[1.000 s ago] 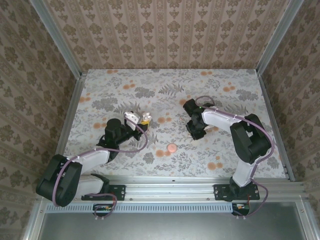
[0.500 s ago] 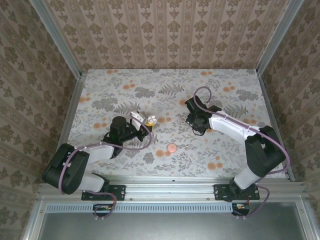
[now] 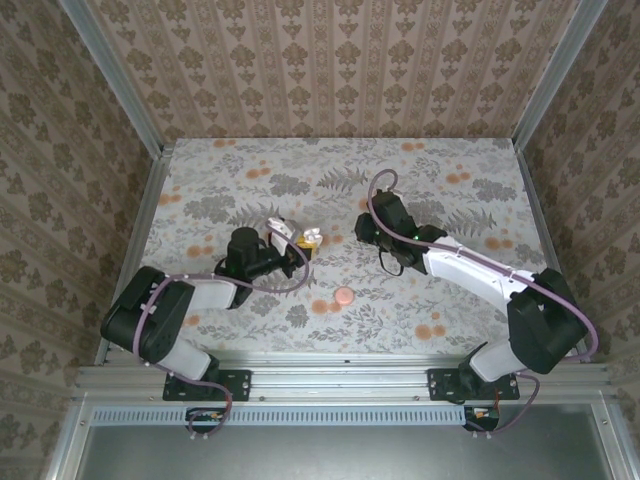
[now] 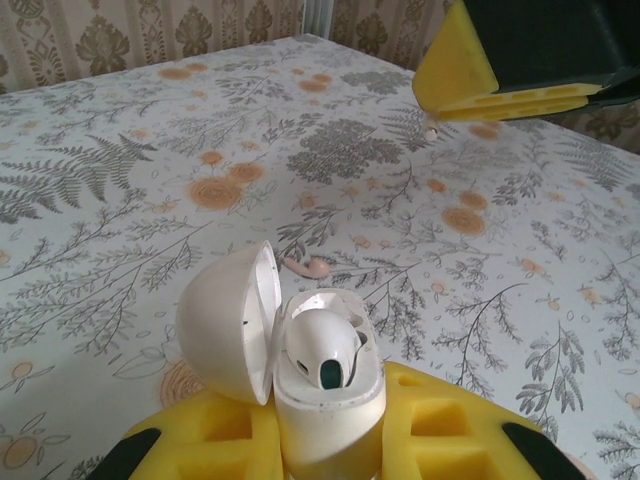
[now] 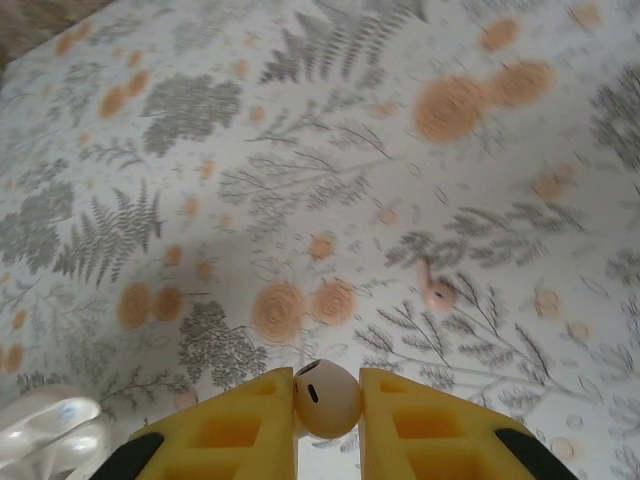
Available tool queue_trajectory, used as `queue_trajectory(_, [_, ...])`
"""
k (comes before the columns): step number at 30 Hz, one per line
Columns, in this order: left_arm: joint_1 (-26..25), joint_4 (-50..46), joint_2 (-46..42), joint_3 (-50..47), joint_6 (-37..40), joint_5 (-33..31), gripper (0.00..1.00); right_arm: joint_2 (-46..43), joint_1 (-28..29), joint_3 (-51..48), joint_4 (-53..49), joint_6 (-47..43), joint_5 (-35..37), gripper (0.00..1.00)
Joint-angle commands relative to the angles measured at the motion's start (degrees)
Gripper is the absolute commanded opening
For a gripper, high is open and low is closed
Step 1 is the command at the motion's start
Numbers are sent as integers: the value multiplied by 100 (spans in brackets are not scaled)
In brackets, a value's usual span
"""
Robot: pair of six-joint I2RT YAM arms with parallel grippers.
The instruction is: Insert wireless bluetooth earbuds into charging case
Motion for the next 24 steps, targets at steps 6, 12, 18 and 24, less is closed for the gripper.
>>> queue_trajectory(6, [-40, 416, 129, 302, -185, 580, 14, -237, 68, -272, 1093, -1510, -526, 21])
queue_trajectory(12, [-40, 409, 118, 390, -172, 668, 14, -258, 113, -321, 1479, -2171, -761, 20])
queue_trajectory(18, [-40, 328, 112, 514, -178, 855, 14, -251, 112, -257, 1752, -2846, -943, 21])
queue_trajectory(24, [-40, 276, 107, 624, -192, 927, 14, -224, 112, -285, 2078, -3264, -1188, 21])
